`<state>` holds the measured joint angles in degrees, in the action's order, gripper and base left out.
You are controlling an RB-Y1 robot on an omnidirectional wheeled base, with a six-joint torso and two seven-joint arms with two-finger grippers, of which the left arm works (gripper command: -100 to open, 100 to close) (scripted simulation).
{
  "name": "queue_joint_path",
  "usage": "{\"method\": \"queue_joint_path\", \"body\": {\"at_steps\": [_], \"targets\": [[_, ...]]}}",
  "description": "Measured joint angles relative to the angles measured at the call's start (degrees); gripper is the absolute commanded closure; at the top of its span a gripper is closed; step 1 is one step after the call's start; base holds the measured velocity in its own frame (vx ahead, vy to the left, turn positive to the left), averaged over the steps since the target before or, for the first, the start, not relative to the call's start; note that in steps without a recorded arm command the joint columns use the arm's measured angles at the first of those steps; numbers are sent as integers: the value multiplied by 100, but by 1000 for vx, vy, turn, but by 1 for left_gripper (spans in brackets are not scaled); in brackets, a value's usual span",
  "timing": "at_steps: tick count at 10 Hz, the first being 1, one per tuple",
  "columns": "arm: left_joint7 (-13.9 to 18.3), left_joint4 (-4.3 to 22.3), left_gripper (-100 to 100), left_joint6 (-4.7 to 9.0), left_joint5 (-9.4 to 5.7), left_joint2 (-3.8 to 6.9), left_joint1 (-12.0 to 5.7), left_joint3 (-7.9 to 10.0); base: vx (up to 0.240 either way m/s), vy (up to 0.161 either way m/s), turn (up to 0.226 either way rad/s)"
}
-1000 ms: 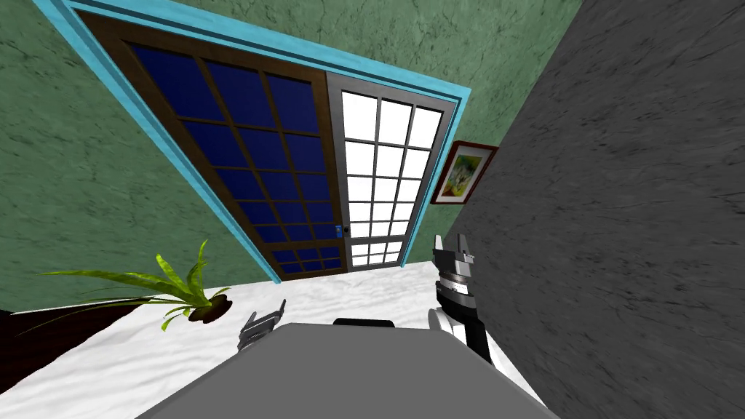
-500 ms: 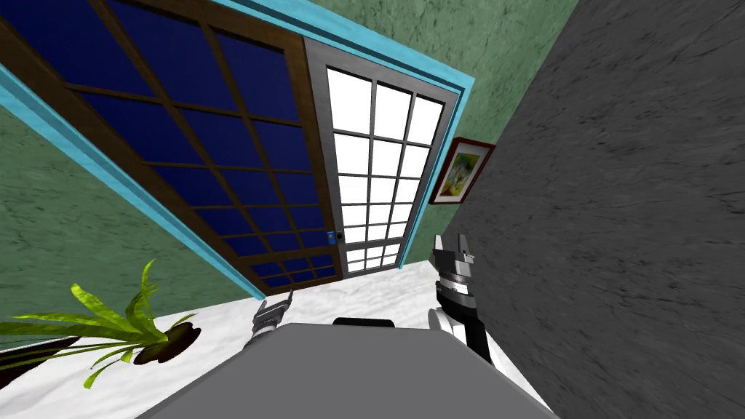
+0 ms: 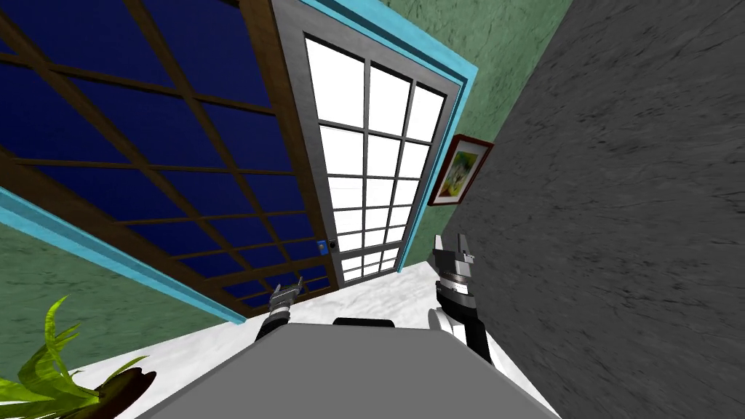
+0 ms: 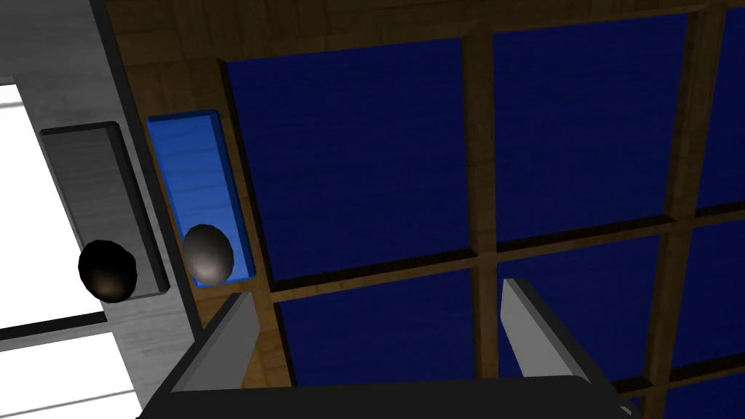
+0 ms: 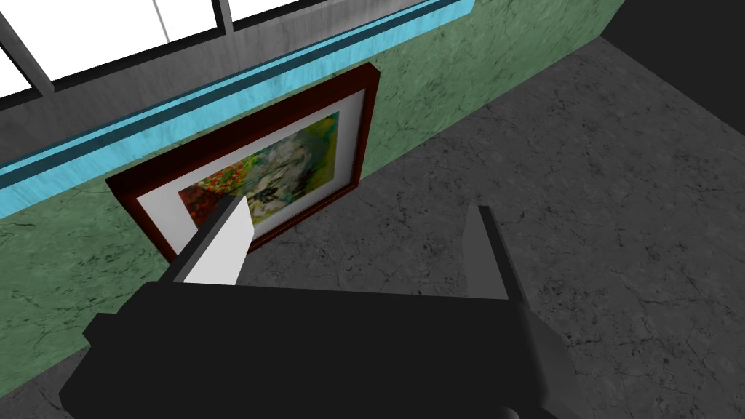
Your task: Pull the door open
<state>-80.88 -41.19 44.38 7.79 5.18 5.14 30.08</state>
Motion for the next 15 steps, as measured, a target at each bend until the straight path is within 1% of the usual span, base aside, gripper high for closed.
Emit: {"method": "queue_joint_path", "body": {"at_steps": [1,2,4,5,6,7,8,9,10,15], "targets": [[-11,-111,-100,-12,15,-80,-24,-35,121,11,-23],[-21,-36,-100,33,13,-67,-93,-40,129,4,-100],[9,-137,-100,27,32,-99,-180,-99,111,25,-55],[-12,-8,-100,90,25,-83,-269,-92,117,40,-82],[-27,40,-100,149,29,-96,-359,-113,176,36,-135],[-73,217,-100,243,24,-96,-557,-116,135,9,-50],[-58,45,-100,189,40,-124,-530,-153,150,12,-87],[-26,-93,-100,120,58,-157,-549,-199,77,12,-26],[-20,-107,100,111,60,-160,-558,-205,-11,-4,16],[-29,-81,100,109,72,-184,-557,-227,-12,-6,-6]]}}
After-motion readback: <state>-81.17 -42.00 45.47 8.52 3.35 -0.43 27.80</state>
